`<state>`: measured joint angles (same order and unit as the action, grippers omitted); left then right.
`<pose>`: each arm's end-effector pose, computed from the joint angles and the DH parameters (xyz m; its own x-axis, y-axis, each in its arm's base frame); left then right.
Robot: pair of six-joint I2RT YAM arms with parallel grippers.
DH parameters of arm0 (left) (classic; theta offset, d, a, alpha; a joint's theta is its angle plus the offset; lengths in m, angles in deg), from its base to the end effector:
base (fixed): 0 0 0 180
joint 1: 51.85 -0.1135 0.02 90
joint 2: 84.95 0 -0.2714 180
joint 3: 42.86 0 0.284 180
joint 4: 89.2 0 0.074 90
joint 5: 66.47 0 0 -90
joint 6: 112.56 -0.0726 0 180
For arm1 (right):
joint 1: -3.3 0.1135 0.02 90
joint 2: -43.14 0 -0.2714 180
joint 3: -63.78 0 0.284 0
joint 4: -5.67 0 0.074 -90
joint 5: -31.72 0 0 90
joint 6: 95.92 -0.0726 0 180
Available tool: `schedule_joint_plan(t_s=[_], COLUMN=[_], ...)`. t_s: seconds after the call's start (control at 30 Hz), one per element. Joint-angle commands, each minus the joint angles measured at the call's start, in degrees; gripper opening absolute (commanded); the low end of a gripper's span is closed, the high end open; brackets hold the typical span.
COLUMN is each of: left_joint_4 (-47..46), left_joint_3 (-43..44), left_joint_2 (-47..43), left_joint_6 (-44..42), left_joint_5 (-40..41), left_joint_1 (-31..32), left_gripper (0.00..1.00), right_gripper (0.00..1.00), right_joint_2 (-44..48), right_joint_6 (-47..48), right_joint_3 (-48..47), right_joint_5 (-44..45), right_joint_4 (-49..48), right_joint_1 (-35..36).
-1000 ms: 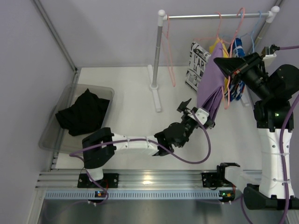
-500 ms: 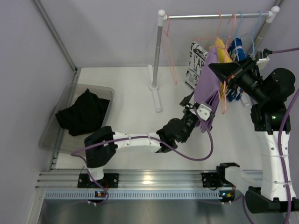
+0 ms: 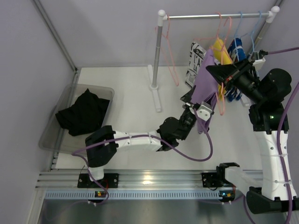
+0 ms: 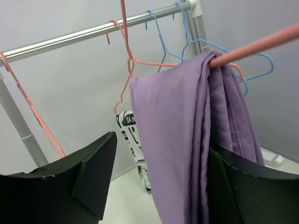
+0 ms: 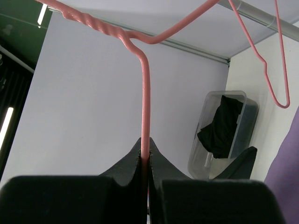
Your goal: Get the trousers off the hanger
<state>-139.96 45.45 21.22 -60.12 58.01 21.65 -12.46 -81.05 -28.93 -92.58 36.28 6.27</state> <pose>0.1752 -0.4469 0.3598 0.5218 0.0077 -0.8530 0.4255 0.8644 0.2681 0.2238 0.0526 0.5240 -0.5528 0.7708 -0.3166 -0.2637 0.1986 0.9439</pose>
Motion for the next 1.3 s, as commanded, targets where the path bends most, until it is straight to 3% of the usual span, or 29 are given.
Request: schedule_joint_plan(t_s=[0.0,0.17,0.33,0.7,0.73,0.77,0.9,0.93,1.27], left_joint_4=[-7.8,-10.2,-10.9,-4.4,-4.0,-3.9,-3.7,-3.6,5.6], left_joint_3=[2.0,2.2,2.4,4.7,4.9,5.0,4.2,3.6,-2.7], left_joint_2=[-0.7,-0.7,-0.5,-0.2,-0.2,-0.3,-1.8,-2.5,-17.0], left_joint_6=[-3.1,-5.4,-6.5,-3.7,-3.5,-3.6,-4.2,-4.2,0.1], left_joint_5=[-2.9,-5.6,-6.9,-4.8,-4.9,-4.9,-4.9,-4.6,-4.5], left_joint_1=[-0.3,-0.4,-0.4,-1.9,-2.0,-2.0,-2.0,-2.0,-2.0], left_gripper=[0.7,0.66,0.52,0.49,0.45,0.32,0.03,0.0,0.0], right_gripper=[0.0,0.0,0.0,0.0,0.0,0.0,0.0,0.0,0.0], right_joint_2=[1.3,0.8,0.5,0.4,0.4,0.3,0.7,0.8,1.7], right_joint_6=[1.0,1.6,1.4,2.4,2.4,2.6,3.7,3.9,9.3], right_joint_3=[-0.9,-1.1,-1.0,0.0,0.3,1.0,2.5,2.7,10.4], right_joint_5=[-0.5,-0.5,-0.6,-0.9,-0.9,-0.9,-0.9,-0.8,1.0], right_joint_4=[-7.9,-8.0,-8.4,-8.8,-8.7,-8.7,-8.8,-8.8,-5.8], right_joint_1=[1.3,1.8,2.3,3.5,3.5,3.5,3.5,3.5,3.3])
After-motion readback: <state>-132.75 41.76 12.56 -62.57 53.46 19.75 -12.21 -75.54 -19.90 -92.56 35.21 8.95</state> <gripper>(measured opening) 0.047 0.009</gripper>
